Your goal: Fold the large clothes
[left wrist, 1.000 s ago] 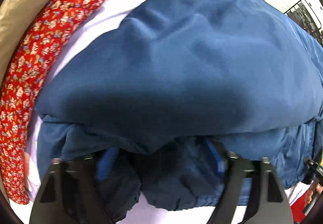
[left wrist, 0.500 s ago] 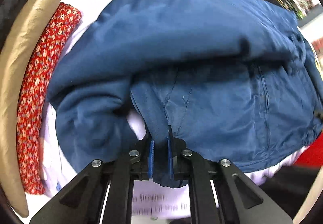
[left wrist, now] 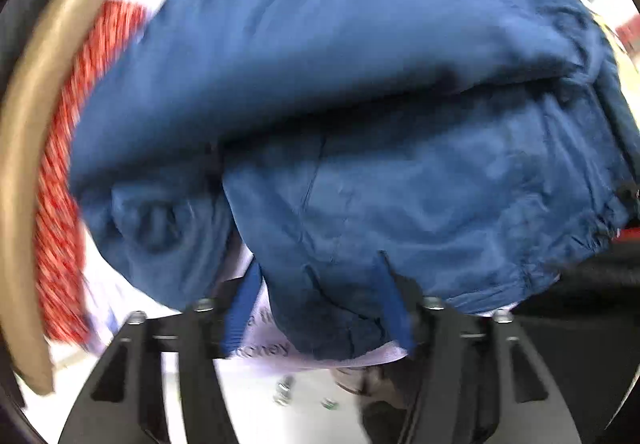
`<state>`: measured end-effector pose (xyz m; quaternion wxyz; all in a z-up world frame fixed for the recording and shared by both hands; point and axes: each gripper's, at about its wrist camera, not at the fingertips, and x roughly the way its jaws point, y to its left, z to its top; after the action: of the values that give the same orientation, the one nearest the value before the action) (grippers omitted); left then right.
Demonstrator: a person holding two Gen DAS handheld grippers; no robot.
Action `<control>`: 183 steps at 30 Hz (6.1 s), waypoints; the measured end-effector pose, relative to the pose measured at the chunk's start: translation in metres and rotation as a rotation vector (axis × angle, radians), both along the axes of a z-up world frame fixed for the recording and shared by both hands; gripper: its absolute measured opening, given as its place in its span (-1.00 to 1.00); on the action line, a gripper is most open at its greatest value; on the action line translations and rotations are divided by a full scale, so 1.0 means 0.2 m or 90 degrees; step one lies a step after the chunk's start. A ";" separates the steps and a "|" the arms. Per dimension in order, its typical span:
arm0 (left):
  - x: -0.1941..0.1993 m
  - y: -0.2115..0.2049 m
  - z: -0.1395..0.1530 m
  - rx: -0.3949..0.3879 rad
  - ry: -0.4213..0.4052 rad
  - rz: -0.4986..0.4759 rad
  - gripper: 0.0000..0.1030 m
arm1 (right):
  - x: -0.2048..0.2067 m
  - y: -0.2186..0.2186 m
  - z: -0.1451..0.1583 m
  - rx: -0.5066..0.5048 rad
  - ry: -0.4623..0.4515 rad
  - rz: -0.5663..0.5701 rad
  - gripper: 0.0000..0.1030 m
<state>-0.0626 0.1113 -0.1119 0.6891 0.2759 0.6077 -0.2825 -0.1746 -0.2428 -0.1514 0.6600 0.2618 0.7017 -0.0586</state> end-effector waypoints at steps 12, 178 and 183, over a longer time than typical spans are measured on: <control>-0.01 -0.56 0.13 -0.105 -0.006 -0.144 0.07 | 0.09 -0.22 0.55 -0.029 -0.178 -0.031 0.36; 0.23 -0.64 -0.21 -0.010 -0.069 0.095 0.77 | -0.77 -1.19 0.49 -0.368 -0.221 -0.707 -0.60; 0.23 -0.64 -0.22 -0.004 -0.075 0.093 0.77 | -0.64 -1.23 0.66 -0.386 -0.275 -0.647 -0.69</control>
<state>-0.0159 -0.0162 -0.1557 0.7429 0.2451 0.5839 -0.2169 -0.3036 -0.4894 -0.0187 0.7217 0.3697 0.2928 -0.5068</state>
